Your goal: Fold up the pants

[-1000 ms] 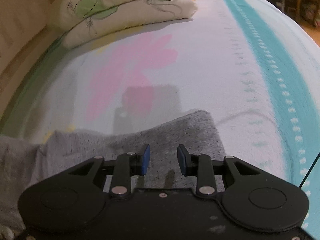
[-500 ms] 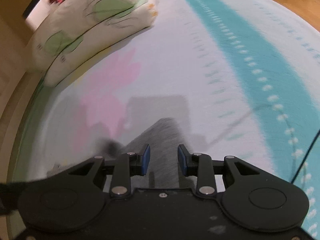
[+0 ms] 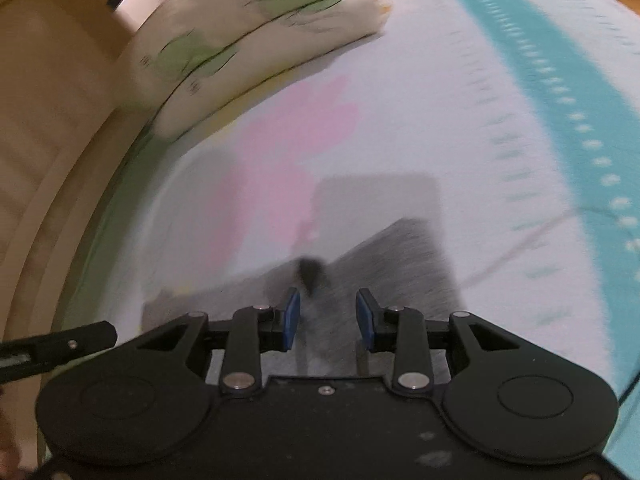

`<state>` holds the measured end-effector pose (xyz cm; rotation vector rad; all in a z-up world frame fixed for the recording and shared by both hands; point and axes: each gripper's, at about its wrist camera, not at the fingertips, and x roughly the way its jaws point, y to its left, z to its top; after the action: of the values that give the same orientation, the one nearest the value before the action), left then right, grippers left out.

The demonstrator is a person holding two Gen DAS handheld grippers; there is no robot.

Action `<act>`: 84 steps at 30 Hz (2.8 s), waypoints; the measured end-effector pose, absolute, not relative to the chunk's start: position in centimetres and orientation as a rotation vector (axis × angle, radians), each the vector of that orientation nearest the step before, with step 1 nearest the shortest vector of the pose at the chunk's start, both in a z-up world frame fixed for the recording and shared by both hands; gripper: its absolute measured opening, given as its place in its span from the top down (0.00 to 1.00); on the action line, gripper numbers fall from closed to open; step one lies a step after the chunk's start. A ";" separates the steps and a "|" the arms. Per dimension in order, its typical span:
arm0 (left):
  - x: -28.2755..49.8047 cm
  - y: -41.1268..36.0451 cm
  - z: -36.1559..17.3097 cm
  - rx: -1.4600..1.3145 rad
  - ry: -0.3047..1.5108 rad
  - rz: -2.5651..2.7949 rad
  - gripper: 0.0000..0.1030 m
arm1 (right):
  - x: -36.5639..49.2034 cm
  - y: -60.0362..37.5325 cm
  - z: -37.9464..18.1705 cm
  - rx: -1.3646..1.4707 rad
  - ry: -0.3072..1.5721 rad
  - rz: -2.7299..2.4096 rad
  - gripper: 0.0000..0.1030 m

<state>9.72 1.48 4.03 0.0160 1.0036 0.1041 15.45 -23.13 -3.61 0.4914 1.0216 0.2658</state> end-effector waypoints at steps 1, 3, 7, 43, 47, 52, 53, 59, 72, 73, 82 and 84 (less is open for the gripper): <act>9.2 2.2 3.6 0.020 1.012 0.115 0.47 | 15.5 -22.7 -3.5 0.471 1.040 0.277 0.65; 8.1 3.8 2.7 0.018 1.035 0.130 0.47 | 15.7 -21.8 -3.3 0.396 1.090 0.310 0.63; 6.8 5.8 1.3 -0.010 1.067 0.142 0.47 | 16.0 -20.6 -3.4 0.292 1.207 0.335 0.63; 6.9 7.6 0.1 -0.100 1.025 0.096 0.44 | 15.4 -18.5 3.2 0.177 1.102 0.527 0.92; 7.0 6.4 0.3 -0.081 1.017 0.066 0.42 | 15.0 -20.4 3.2 0.124 1.118 0.422 0.92; 7.4 4.4 0.0 -0.042 1.028 0.012 0.42 | 16.2 -21.9 -0.3 0.143 1.193 0.322 0.92; 7.5 3.9 -0.1 -0.031 1.032 0.001 0.42 | 16.3 -22.0 -1.0 0.152 1.205 0.324 0.91; 8.2 1.6 -1.0 0.002 1.026 -0.046 0.37 | 17.1 -21.3 -2.5 0.096 1.237 0.295 0.91; 8.9 1.2 -6.4 0.026 1.072 -0.014 0.32 | 17.5 -19.7 -4.8 -0.109 1.287 0.279 0.88; 9.1 1.5 -6.5 0.014 1.079 -0.018 0.31 | 17.6 -19.6 -4.9 -0.115 1.290 0.279 0.88; 9.7 2.9 -7.3 -0.001 1.088 0.015 0.12 | 18.2 -21.0 -5.4 -0.033 1.302 0.271 0.88; 9.6 3.7 -7.3 -0.032 1.080 0.022 0.11 | 18.1 -20.9 -5.3 -0.039 1.297 0.269 0.88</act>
<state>9.64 3.71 -7.25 -0.0317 1.0802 0.0217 18.14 -20.94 -5.31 -0.0388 1.2974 0.2685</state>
